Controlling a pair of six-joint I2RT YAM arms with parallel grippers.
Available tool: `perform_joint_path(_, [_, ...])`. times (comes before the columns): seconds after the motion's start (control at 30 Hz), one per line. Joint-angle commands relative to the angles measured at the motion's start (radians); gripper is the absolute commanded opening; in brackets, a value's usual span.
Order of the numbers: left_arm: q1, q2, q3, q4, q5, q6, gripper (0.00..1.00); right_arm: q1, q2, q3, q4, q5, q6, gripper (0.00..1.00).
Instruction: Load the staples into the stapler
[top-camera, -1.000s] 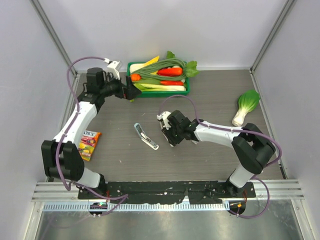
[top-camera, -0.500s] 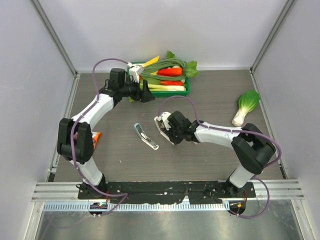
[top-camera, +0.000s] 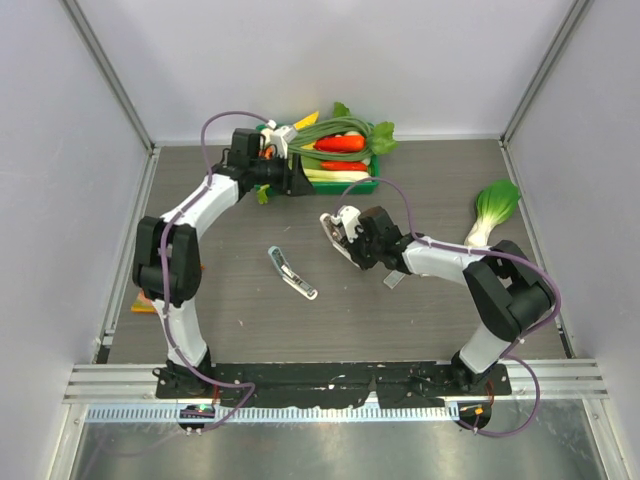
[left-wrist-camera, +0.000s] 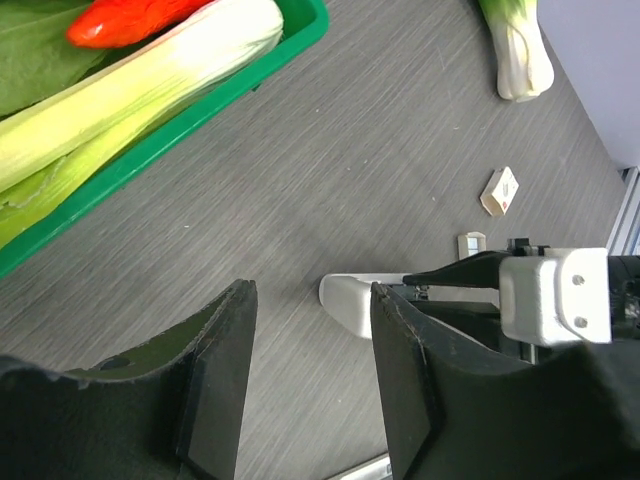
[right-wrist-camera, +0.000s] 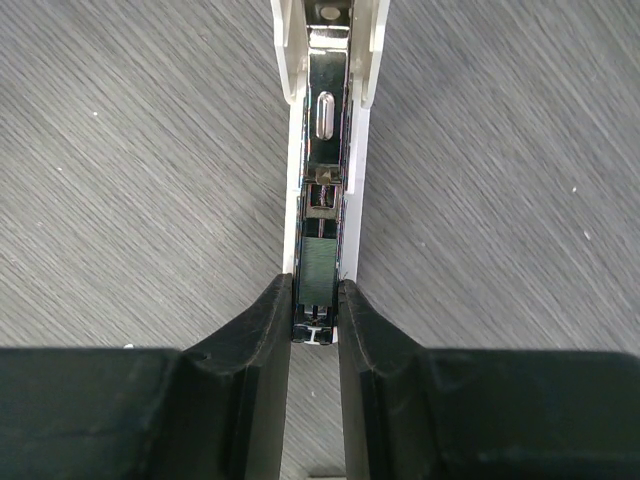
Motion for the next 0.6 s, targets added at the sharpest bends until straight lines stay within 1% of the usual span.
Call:
perform_joint_path(0.0, [-0.018,0.062,0.083,-0.041,0.026,-0.008,0.53,-0.022,-0.024,-0.018,0.14,-0.102,-0.065,0.17])
perform_joint_path(0.1, [-0.025,0.082,0.111,-0.07,0.011,0.009,0.5,-0.03,-0.018,-0.015,0.155,-0.102,-0.054,0.16])
perform_joint_path(0.13, [-0.029,0.096,0.123,-0.09,0.008,0.014,0.46,-0.03,-0.015,-0.011,0.154,-0.108,-0.049,0.16])
perform_joint_path(0.2, [-0.029,0.107,0.128,-0.101,0.011,0.018,0.43,-0.031,-0.012,-0.012,0.157,-0.11,-0.045,0.16])
perform_joint_path(0.23, [-0.03,0.114,0.125,-0.104,0.019,0.023,0.39,-0.033,-0.012,-0.012,0.157,-0.105,-0.042,0.16])
perform_joint_path(0.27, [-0.032,0.116,0.123,-0.11,0.022,0.025,0.36,-0.034,-0.012,-0.009,0.158,-0.107,-0.036,0.16])
perform_joint_path(0.43, [-0.044,0.116,0.119,-0.121,0.042,0.034,0.32,-0.041,-0.003,0.0,0.157,-0.107,-0.029,0.16])
perform_joint_path(0.57, [-0.064,0.119,0.122,-0.139,0.051,0.047,0.31,-0.041,0.004,0.003,0.157,-0.105,-0.028,0.16])
